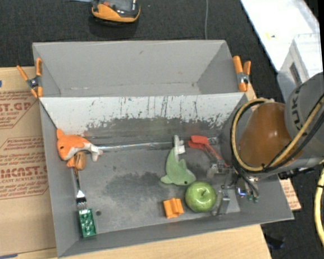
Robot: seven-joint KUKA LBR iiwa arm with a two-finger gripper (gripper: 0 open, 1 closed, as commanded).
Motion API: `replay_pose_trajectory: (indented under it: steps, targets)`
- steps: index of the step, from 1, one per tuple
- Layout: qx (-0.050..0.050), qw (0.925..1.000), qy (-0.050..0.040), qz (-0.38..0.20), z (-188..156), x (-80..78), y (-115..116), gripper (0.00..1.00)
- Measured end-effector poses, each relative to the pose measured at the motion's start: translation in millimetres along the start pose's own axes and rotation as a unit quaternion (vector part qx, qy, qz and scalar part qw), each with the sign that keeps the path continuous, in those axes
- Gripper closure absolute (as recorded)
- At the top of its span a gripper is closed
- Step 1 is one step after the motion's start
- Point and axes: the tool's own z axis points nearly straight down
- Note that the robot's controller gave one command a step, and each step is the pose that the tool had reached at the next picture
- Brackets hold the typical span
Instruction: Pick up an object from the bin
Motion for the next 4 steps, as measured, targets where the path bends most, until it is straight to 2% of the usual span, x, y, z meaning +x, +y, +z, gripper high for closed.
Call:
replay_pose_trajectory:
  steps: [1,2,3,4]
  targets:
    - [0.0,1.0,0.0003,-0.002,0,-0.5,6,0.0]
    - [0.001,0.989,-0.0014,-0.148,0,-0.7,34,0.0]
    - [0.001,0.9997,0.0003,0.023,1,1.7,42,1.0]
    - [0.001,0.9997,0.0002,0.023,1,1.7,42,1.0]
